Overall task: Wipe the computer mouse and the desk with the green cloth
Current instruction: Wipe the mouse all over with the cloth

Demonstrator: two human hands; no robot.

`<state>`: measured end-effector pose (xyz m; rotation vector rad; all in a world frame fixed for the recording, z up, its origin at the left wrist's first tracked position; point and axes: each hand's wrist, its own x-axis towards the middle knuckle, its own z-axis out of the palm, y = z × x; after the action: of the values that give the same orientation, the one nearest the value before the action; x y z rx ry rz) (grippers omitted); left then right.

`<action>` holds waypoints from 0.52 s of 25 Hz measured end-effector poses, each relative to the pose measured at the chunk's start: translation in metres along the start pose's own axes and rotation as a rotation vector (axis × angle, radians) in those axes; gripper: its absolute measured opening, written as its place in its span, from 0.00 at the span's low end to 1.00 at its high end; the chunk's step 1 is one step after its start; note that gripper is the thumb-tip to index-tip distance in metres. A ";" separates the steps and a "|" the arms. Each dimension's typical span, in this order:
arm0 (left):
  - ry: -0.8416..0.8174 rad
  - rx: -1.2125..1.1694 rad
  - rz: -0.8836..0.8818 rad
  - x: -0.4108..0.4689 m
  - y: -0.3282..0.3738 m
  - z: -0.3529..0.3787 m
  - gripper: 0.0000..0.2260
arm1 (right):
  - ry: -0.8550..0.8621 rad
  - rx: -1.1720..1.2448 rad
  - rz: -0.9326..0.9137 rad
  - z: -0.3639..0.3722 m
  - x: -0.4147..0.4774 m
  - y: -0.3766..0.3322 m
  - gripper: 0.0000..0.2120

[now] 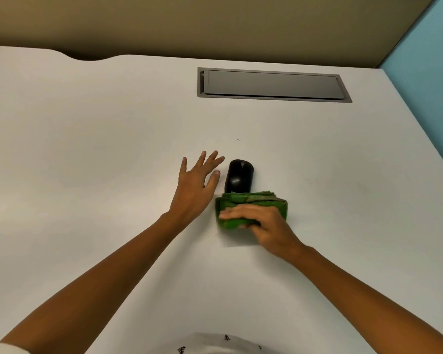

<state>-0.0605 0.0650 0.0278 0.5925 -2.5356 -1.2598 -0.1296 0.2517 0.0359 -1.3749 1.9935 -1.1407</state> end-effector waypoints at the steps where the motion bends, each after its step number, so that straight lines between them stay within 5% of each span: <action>1: -0.005 0.049 0.026 0.000 -0.002 -0.001 0.18 | 0.164 0.071 0.094 -0.002 -0.001 -0.006 0.23; 4: -0.042 0.190 0.114 0.003 -0.006 0.001 0.20 | 0.770 0.103 0.391 -0.011 0.003 -0.017 0.17; 6: -0.077 0.249 0.140 0.008 -0.003 0.005 0.22 | 1.002 0.046 0.510 -0.022 0.016 -0.016 0.15; 13: 0.029 0.263 -0.006 0.021 0.024 0.037 0.27 | 1.110 -0.328 0.487 -0.059 0.073 -0.007 0.14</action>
<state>-0.0999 0.0944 0.0257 0.6675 -2.6967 -0.9172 -0.1993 0.2056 0.0798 -0.2102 3.1276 -1.5275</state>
